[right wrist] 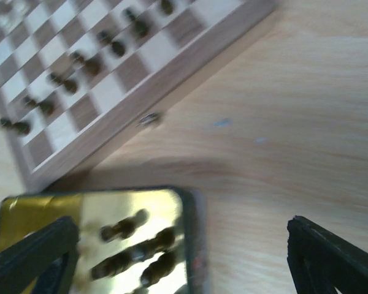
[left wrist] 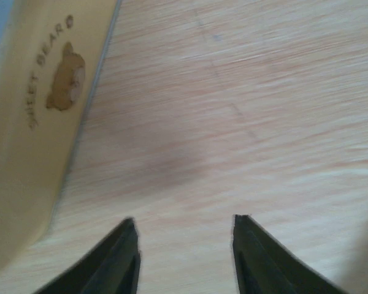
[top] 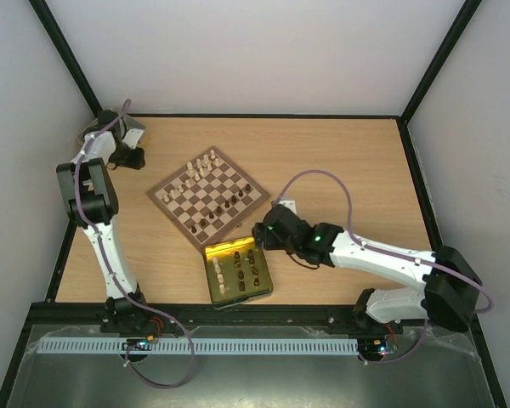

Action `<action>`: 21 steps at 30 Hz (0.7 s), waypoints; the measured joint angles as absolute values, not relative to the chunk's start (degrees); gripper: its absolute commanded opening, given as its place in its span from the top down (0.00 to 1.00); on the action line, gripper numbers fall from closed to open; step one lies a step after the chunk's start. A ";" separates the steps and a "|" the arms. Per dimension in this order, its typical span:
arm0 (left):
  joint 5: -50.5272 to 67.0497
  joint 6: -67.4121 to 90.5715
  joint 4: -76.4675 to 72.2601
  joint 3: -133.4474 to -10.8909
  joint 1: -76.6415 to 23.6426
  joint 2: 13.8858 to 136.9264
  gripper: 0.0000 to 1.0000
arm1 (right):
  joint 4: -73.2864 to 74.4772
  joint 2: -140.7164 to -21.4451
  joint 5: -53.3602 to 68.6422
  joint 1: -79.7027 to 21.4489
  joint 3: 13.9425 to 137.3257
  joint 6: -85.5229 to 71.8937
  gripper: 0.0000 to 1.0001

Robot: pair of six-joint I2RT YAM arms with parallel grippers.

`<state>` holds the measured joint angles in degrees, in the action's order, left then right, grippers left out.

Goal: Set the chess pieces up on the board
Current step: Move the storage box to the corner of the board.

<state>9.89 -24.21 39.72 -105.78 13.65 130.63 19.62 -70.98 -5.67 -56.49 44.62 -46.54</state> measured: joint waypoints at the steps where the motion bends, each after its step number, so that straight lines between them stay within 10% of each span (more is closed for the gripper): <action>1: 10.59 -24.67 39.46 -103.63 13.39 128.73 0.42 | 19.49 -72.29 -4.82 -57.71 45.43 -46.19 0.20; 6: 14.28 -24.32 36.23 -95.09 12.47 120.46 0.39 | 19.40 -78.50 -3.25 -64.40 52.23 -44.49 0.38; 21: 16.82 -23.90 31.55 -86.39 12.29 119.13 0.39 | 25.98 -85.93 -7.53 -69.12 57.49 -46.70 0.34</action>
<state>16.82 -23.90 31.55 -86.39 12.29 119.13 25.98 -85.93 -7.53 -69.12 57.49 -46.70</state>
